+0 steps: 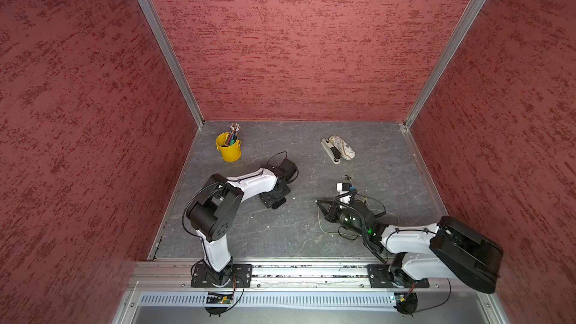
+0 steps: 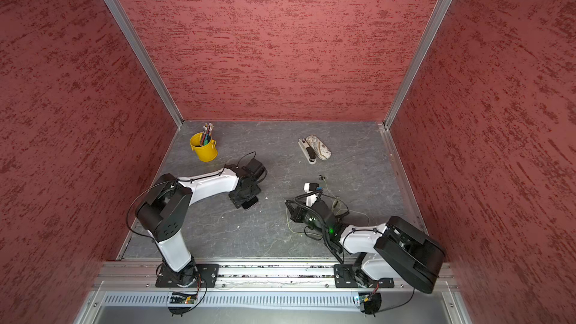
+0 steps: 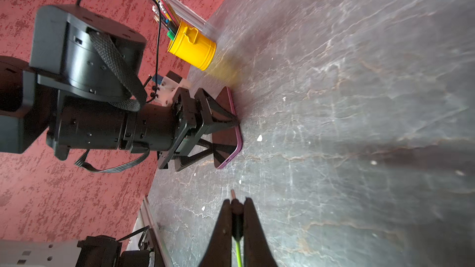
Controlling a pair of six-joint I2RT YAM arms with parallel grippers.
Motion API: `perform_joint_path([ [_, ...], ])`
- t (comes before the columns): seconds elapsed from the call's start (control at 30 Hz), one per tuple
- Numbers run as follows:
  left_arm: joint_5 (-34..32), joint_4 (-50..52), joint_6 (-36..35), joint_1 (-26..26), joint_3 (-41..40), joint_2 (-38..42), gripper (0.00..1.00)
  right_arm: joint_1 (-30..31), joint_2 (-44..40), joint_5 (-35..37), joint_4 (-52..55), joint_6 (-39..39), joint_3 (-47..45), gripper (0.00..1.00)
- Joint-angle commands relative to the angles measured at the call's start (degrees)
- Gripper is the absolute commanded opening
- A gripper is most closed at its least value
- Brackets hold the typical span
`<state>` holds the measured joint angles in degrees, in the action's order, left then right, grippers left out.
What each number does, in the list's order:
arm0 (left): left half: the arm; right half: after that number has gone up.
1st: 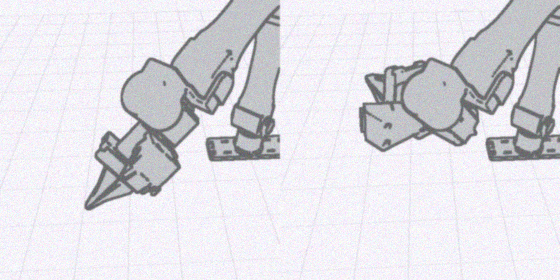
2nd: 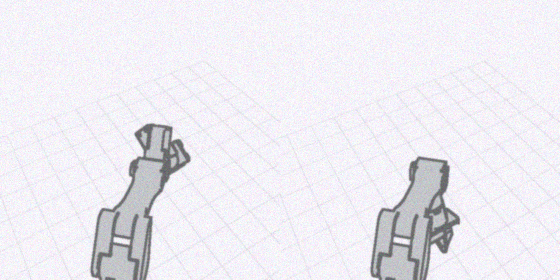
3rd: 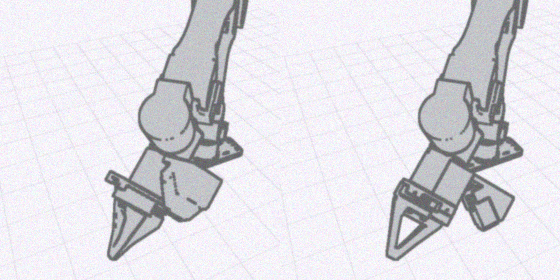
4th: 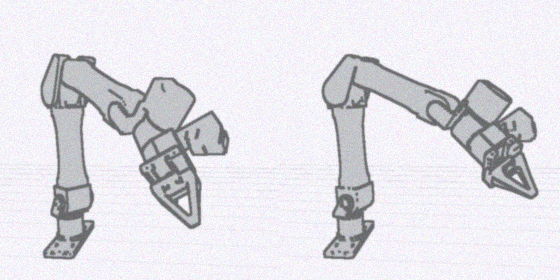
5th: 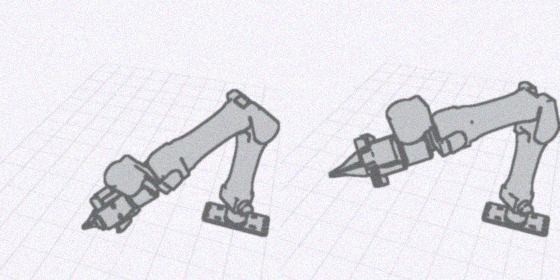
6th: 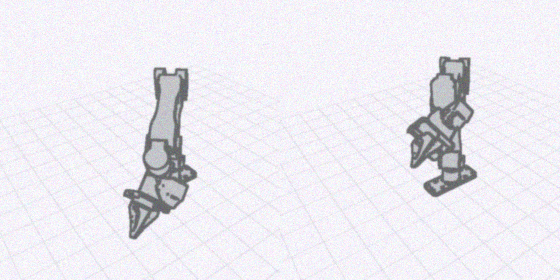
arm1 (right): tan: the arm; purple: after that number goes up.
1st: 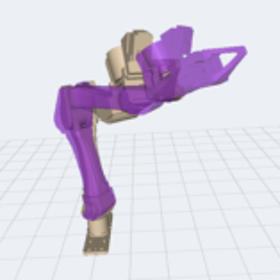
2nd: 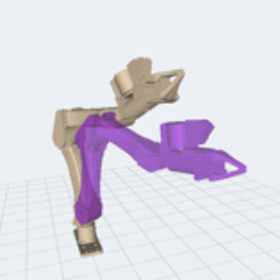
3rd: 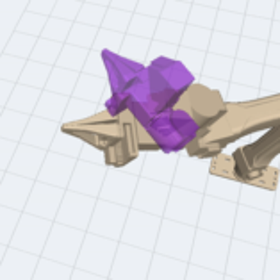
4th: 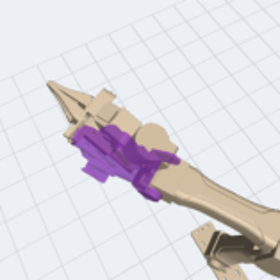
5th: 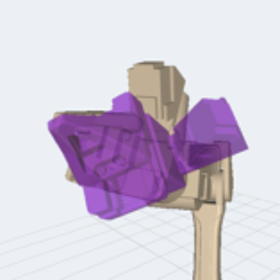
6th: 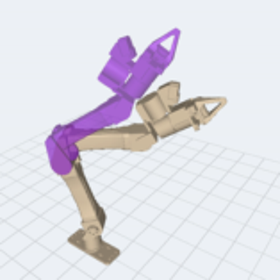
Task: Plug wired earphones into phones
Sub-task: Pick up the phone at the center of the board, then insert the wired earphone into the phone.
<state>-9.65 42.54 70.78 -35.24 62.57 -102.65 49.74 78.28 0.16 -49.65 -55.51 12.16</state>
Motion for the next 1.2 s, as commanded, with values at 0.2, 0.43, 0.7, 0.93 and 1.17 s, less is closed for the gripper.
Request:
perform_joint_path([
  [0.2,8.88,-5.27,9.94,0.52,-3.37,3.16,0.69,2.66,9.41,2.12,-13.40,-6.18,2.18,0.00],
  [0.43,10.39,-10.55,13.88,1.13,-5.74,7.04,0.70,3.46,15.62,2.00,-17.46,-7.03,4.28,0.00],
  [0.7,12.37,-14.03,17.43,1.49,-7.73,9.09,0.72,3.46,21.68,0.43,-20.54,-7.69,6.79,0.00],
  [0.93,13.51,-16.08,20.06,1.07,-8.33,9.90,0.72,3.48,26.29,-1.45,-25.85,-8.90,7.37,0.00],
  [1.17,13.78,-16.98,21.75,0.37,-8.69,10.59,0.72,3.55,28.07,-1.92,-27.07,-9.09,7.79,0.00],
])
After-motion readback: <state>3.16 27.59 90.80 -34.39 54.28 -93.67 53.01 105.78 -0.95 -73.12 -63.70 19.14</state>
